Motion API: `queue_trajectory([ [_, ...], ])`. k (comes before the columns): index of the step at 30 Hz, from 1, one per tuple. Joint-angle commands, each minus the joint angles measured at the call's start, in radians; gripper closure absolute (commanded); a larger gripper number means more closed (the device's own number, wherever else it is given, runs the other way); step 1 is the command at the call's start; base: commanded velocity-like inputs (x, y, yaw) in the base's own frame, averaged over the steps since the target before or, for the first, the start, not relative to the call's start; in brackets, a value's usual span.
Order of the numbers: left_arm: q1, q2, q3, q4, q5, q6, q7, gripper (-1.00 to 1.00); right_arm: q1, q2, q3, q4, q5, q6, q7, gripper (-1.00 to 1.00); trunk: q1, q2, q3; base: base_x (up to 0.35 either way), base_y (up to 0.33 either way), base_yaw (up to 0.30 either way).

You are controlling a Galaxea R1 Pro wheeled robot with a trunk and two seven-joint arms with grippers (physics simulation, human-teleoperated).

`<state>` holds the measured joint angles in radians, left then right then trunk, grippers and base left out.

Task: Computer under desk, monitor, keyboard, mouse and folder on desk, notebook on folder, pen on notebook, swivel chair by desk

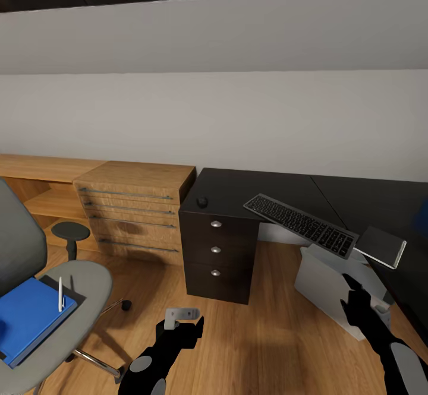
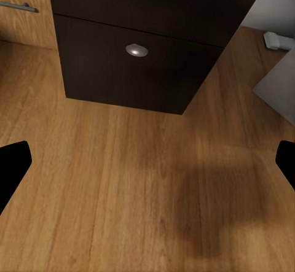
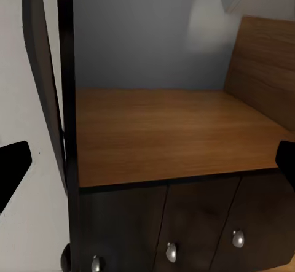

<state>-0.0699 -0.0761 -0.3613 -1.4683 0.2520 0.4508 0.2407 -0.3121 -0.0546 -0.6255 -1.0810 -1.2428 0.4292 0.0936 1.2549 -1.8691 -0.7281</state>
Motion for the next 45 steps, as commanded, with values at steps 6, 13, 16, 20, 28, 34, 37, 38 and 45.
queue_trajectory([
  [6,-0.001,0.0,-0.013,-0.002,0.01,0.002,0.005,-1.0,-0.001,-0.004,-0.003,0.0,-0.056,0.006,0.006,-1.0,0.0,0.0,-0.001,0.0,0.0,0.0],
  [13,-0.001,0.005,-0.062,-0.002,0.009,0.002,0.005,-1.0,-0.001,-0.006,-0.003,-0.004,-0.068,0.005,0.044,-1.0,0.0,0.0,-0.001,0.0,0.0,0.0],
  [16,-0.001,0.006,-0.068,-0.001,0.009,0.002,0.005,-1.0,-0.001,-0.006,-0.003,-0.006,-0.069,0.006,0.054,-1.0,0.0,0.0,-0.001,0.0,0.0,0.0],
  [20,-0.001,0.007,-0.072,-0.001,0.009,0.002,0.005,-1.0,-0.001,-0.006,-0.01,-0.008,-0.071,0.006,0.06,-1.0,0.0,0.0,-0.001,0.038,0.0,0.0],
  [28,-0.001,0.007,-0.075,-0.001,0.009,0.002,0.004,-1.0,-0.001,-0.004,-0.058,-0.009,-0.073,0.006,0.063,-1.0,0.0,0.0,-0.001,0.209,0.0,0.0],
  [34,-0.001,0.007,-0.076,0.001,0.009,0.002,0.003,-1.0,-0.001,-0.003,-0.07,-0.023,-0.073,0.006,0.063,-1.0,0.0,0.0,-0.001,0.077,0.0,0.0],
  [37,-0.001,0.007,-0.076,0.002,0.009,0.002,0.003,-1.0,-0.001,-0.002,-0.072,-0.034,-0.073,0.006,0.063,-1.0,0.0,0.0,-0.001,0.109,0.0,0.0],
  [38,-0.001,0.007,-0.076,0.002,0.009,0.002,0.003,-1.0,-0.001,-0.002,-0.073,-0.036,-0.073,0.006,0.063,-1.0,0.0,0.0,-0.001,0.191,0.0,0.0],
  [45,-0.001,0.007,-0.076,0.003,0.009,0.002,0.003,-1.0,-0.001,-0.001,-0.074,-0.043,-0.073,0.006,0.063,-1.0,0.0,0.0,-0.001,0.125,0.0,0.0],
])
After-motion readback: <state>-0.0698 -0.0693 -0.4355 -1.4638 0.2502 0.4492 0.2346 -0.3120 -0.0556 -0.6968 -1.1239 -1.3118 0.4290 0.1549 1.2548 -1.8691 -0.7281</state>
